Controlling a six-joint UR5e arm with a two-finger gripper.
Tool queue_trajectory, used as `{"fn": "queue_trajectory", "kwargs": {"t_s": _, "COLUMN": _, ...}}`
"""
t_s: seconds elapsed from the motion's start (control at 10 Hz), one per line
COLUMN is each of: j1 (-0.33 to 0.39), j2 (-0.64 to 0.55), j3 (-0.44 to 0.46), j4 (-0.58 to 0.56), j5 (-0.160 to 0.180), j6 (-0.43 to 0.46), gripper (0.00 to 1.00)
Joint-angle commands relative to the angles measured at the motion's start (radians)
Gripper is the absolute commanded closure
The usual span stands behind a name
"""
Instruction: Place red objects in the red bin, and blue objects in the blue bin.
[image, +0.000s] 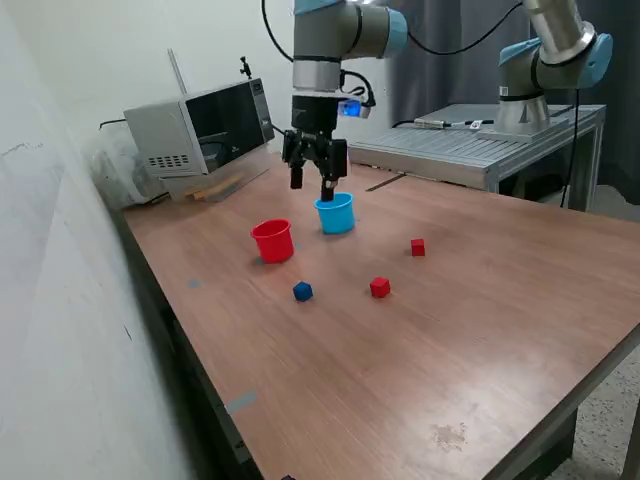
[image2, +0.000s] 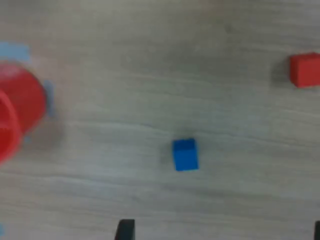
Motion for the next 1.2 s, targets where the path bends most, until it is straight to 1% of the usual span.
{"fn": "queue_trajectory", "kwargs": {"t_s": 0.0, "j1": 0.002, "j2": 0.133, "j3": -0.135, "j4": 0.035, "j5": 0.023, "j6": -0.104, "gripper": 0.00}}
{"fn": "queue_trajectory", "kwargs": {"t_s": 0.2, "j1": -0.002, "j2": 0.216, "j3": -0.203, "j4": 0.046, "j5": 0.025, "j6": -0.107, "gripper": 0.00}}
{"fn": "queue_trajectory", "kwargs": {"t_s": 0.3, "j1": -0.006, "j2": 0.276, "j3": -0.240, "j4": 0.061, "j5": 0.023, "j6": -0.109, "gripper": 0.00}}
{"fn": "queue_trajectory", "kwargs": {"t_s": 0.4, "j1": -0.010, "j2": 0.323, "j3": -0.270, "j4": 0.066, "j5": 0.022, "j6": -0.129, "gripper": 0.00}}
{"fn": "queue_trajectory", "kwargs": {"t_s": 0.5, "j1": -0.012, "j2": 0.350, "j3": -0.281, "j4": 0.076, "j5": 0.020, "j6": -0.150, "gripper": 0.00}}
{"fn": "queue_trajectory", "kwargs": {"t_s": 0.7, "j1": -0.012, "j2": 0.368, "j3": -0.286, "j4": 0.069, "j5": 0.017, "j6": -0.152, "gripper": 0.00}}
{"fn": "queue_trajectory", "kwargs": {"t_s": 1.1, "j1": -0.018, "j2": 0.368, "j3": -0.295, "j4": 0.058, "j5": 0.005, "j6": -0.152, "gripper": 0.00}}
